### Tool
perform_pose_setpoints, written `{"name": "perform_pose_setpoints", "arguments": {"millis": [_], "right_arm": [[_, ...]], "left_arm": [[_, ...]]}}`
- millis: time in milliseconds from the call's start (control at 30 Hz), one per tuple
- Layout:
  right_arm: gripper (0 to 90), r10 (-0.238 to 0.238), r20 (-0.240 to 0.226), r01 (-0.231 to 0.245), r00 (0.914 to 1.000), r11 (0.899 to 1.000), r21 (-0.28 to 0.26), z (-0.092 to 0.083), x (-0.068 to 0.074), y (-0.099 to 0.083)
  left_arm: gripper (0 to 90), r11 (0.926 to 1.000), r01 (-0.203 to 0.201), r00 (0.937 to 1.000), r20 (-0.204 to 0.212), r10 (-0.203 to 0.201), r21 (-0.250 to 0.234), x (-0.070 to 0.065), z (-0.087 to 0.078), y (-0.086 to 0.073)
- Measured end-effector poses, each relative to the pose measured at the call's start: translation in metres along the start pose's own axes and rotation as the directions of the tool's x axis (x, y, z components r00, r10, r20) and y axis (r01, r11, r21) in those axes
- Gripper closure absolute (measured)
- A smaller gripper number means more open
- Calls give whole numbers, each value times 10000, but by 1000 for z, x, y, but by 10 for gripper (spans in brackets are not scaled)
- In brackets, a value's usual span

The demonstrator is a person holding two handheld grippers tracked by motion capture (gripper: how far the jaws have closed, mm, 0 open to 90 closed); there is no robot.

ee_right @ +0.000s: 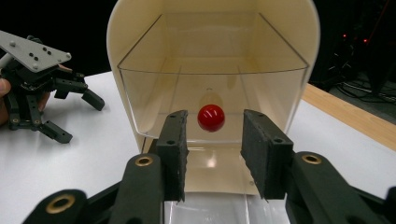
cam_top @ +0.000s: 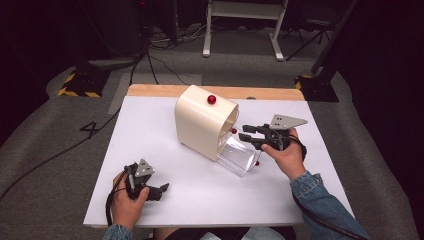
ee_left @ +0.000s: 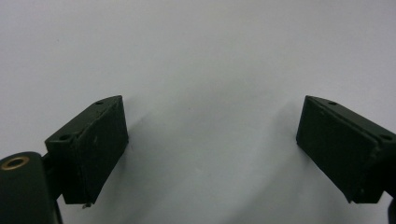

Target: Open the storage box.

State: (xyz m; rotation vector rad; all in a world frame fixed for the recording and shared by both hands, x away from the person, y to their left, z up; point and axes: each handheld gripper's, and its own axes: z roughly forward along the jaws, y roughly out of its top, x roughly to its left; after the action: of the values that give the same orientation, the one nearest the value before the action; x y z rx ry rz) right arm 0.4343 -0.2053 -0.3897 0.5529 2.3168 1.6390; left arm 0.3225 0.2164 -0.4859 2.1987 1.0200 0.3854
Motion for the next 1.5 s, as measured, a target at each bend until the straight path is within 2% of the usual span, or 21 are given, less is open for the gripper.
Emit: {"name": "perform_pose_setpoints", "arguments": {"millis": [333, 367, 667, 1033, 1500], "right_arm": [[710, -175, -171, 176, 9997, 9998, 57, 21, -1, -2], [736, -222, -110, 223, 9997, 9997, 86, 21, -1, -2], [743, -373, -47, 373, 9993, 9993, 35, 19, -1, -3], [743, 48, -58, -48, 10000, 10000, -62, -10, 1, -15], [743, -53, 72, 53, 10000, 10000, -6, -41, 7, -25]], "left_arm": [[94, 10000, 19, 10000, -16, -19, -6, 0, 0, 0], [94, 10000, -1, 10000, -27, 1, -3, 0, 0, 0], [94, 10000, 5, 10000, -36, -5, -15, -1, 0, 0], [93, 10000, 1, 10000, 7, -1, 7, 0, 0, 0], [92, 10000, 10, 10000, 12, -10, 12, 0, 0, 0]]}}
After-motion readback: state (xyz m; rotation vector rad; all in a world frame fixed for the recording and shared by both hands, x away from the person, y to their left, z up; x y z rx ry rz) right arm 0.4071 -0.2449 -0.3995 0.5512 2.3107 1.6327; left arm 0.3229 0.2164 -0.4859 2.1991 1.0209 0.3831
